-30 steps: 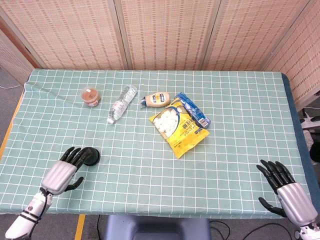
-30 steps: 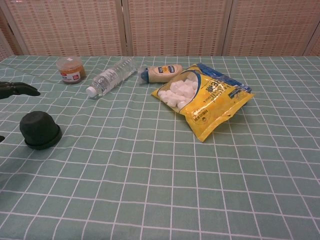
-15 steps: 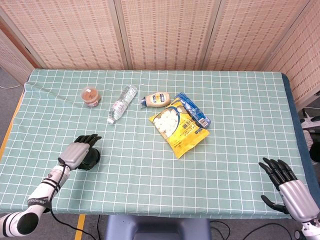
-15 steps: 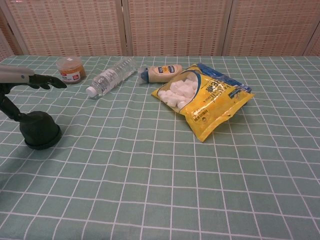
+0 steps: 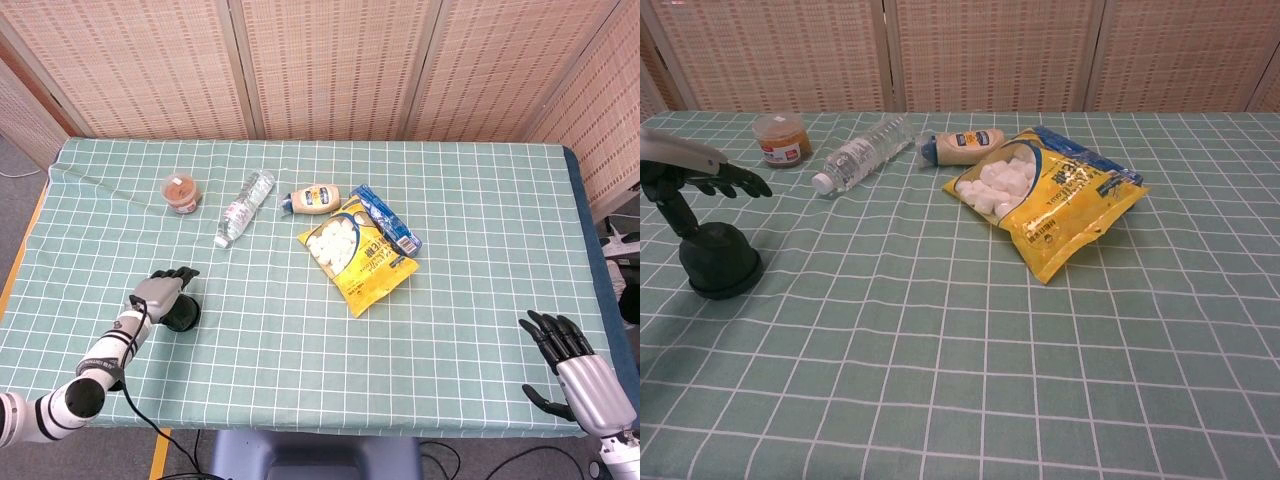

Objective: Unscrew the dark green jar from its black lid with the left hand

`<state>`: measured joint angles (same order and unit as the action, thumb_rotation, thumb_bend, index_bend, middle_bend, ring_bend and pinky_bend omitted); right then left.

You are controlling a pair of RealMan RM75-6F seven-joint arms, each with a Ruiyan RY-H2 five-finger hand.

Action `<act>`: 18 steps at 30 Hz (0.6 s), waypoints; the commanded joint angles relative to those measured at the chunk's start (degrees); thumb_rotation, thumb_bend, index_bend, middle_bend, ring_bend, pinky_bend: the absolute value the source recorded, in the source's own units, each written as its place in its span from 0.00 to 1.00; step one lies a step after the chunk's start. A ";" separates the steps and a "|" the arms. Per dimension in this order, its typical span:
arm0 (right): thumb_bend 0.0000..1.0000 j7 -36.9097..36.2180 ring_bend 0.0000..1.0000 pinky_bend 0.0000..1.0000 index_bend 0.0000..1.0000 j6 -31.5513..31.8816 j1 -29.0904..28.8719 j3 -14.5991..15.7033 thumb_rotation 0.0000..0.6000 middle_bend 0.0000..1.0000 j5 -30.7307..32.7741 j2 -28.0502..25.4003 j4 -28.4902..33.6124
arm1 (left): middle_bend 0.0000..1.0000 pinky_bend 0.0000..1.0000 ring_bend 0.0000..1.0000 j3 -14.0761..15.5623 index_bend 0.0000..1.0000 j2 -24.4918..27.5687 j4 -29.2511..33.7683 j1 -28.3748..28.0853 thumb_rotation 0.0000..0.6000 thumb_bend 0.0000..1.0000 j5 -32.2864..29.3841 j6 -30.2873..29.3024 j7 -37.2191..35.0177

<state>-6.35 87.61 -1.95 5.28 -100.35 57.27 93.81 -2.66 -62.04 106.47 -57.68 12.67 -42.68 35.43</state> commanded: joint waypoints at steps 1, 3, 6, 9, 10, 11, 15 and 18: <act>0.18 0.01 0.00 0.00 0.00 -0.23 -0.10 0.05 1.00 0.00 0.00 -0.01 0.08 | 0.00 0.02 0.00 3.26 0.00 -0.82 -1.31 -4.09 1.00 0.36 -4.79 0.70 2.44; 0.18 -0.18 0.00 0.00 0.00 -0.26 -0.15 0.02 1.00 0.00 0.07 -0.08 0.16 | 0.00 0.02 0.00 4.28 0.00 -0.99 -1.64 -5.15 1.00 0.36 -6.39 0.81 2.54; 0.18 -0.36 0.00 0.00 0.00 -0.12 -0.13 -0.08 1.00 0.00 0.19 -0.16 0.25 | 0.00 0.02 0.00 6.29 0.00 -1.16 -2.35 -6.55 1.00 0.36 -8.55 1.14 3.15; 0.18 -0.38 0.00 0.00 0.00 -0.36 -0.19 0.07 1.00 0.00 0.06 -0.18 0.41 | 0.00 0.03 0.00 8.41 0.00 -1.83 -3.36 -8.19 1.00 0.36 -11.04 1.61 4.20; 0.18 -0.48 0.00 0.00 0.00 -0.43 -0.22 0.13 1.00 0.00 -0.01 -0.18 0.49 | 0.00 0.04 0.00 8.77 0.00 -2.10 -3.71 -8.52 1.00 0.36 -11.54 1.84 4.21; 0.18 -0.64 0.00 0.00 0.00 -0.51 -0.25 0.18 1.00 0.00 -0.02 -0.21 0.58 | 0.00 0.04 0.00 9.15 0.00 -2.45 -4.17 -8.85 1.00 0.36 -11.84 2.17 4.13; 0.18 -0.96 0.00 0.00 0.00 -0.53 -0.27 0.11 1.00 0.00 0.22 -0.21 0.63 | 0.00 0.08 0.00 9.62 0.00 -3.26 -5.16 -9.55 1.00 0.35 -11.77 2.73 3.25; 0.18 -1.02 0.00 0.00 0.00 -0.39 -0.21 0.02 1.00 0.00 0.36 -0.26 0.65 | 0.00 0.10 0.00 9.75 0.00 -3.52 -5.50 -9.99 1.00 0.35 -11.08 3.22 2.47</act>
<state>-7.36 87.21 -2.17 5.30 -100.00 57.02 94.46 7.00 -65.45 101.10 -67.51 1.43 -39.62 38.06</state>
